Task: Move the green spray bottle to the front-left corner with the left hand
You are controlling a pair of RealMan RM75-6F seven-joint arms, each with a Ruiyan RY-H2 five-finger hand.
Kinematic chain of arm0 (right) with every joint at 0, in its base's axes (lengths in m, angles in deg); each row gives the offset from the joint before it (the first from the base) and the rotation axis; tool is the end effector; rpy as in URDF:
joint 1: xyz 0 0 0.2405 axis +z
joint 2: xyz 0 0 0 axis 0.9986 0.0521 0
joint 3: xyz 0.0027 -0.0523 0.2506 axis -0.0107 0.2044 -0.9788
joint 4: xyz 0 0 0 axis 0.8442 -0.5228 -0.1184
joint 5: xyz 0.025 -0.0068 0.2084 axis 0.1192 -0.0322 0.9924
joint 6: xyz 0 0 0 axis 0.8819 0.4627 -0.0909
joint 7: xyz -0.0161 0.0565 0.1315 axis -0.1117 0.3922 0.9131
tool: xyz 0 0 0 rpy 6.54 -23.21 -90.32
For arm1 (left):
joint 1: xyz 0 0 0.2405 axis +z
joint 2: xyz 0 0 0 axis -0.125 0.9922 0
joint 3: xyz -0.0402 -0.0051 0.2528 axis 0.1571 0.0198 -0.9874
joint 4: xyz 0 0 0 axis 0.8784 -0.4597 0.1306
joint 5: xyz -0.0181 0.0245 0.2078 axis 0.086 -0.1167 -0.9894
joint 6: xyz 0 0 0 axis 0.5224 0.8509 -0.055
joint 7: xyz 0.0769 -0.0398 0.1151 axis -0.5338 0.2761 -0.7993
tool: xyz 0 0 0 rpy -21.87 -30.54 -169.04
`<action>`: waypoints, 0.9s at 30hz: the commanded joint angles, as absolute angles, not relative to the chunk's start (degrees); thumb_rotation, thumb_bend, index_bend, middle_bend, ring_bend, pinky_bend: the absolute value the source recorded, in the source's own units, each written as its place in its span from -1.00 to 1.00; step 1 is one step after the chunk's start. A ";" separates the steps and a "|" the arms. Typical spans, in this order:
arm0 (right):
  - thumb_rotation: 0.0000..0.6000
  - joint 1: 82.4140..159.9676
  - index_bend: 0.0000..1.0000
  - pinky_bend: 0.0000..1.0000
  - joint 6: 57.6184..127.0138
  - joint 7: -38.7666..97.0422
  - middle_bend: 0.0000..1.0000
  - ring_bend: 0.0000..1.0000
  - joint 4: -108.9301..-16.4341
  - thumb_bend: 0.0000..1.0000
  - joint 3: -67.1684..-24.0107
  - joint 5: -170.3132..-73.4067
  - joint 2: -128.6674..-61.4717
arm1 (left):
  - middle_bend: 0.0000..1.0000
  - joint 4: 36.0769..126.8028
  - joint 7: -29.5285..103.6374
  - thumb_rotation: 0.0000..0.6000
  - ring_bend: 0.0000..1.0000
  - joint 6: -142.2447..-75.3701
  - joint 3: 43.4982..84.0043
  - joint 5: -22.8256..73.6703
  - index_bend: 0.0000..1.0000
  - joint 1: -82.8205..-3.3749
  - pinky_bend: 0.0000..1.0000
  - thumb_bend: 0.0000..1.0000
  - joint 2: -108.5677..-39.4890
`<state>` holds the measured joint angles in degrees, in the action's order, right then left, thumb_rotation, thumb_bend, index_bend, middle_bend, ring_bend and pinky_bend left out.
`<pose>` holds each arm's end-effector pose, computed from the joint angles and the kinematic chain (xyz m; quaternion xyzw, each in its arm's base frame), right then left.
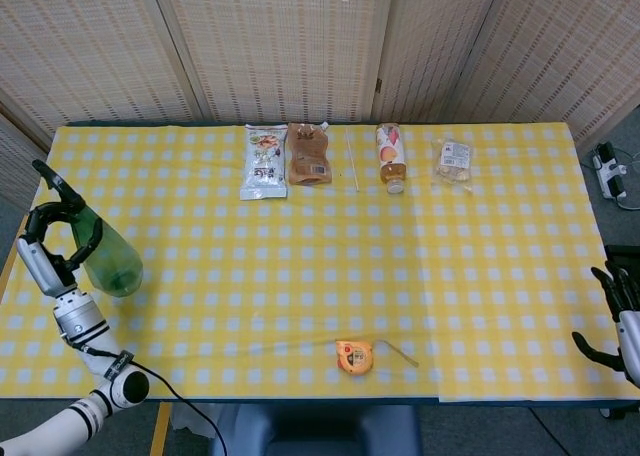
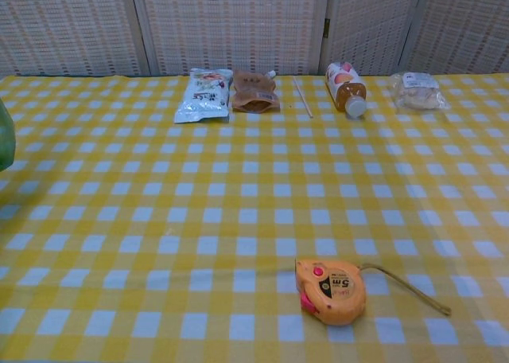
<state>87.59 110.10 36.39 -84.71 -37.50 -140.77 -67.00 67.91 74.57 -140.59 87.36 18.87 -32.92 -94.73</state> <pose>-0.3335 -0.1531 0.1981 0.5480 -0.4619 0.3563 0.5995 -0.2611 0.3324 0.0971 -0.1609 -0.3919 -0.7748 0.4693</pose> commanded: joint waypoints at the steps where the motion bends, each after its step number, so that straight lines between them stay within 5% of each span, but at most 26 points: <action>1: 1.00 87.34 -1.00 -1.00 110.34 36.07 -1.00 -1.00 -84.90 -0.38 -37.27 -140.99 -67.08 | 0.65 62.14 79.05 1.00 0.44 -141.68 86.77 18.71 0.14 -31.40 -0.12 0.20 -98.65; 27: 1.00 84.62 -1.00 -1.00 114.74 34.84 -1.00 -1.00 -87.33 -0.38 -36.01 -144.22 -65.56 | 0.69 52.74 84.36 1.00 0.39 -140.96 83.55 16.15 0.26 -29.44 -0.27 0.21 -103.05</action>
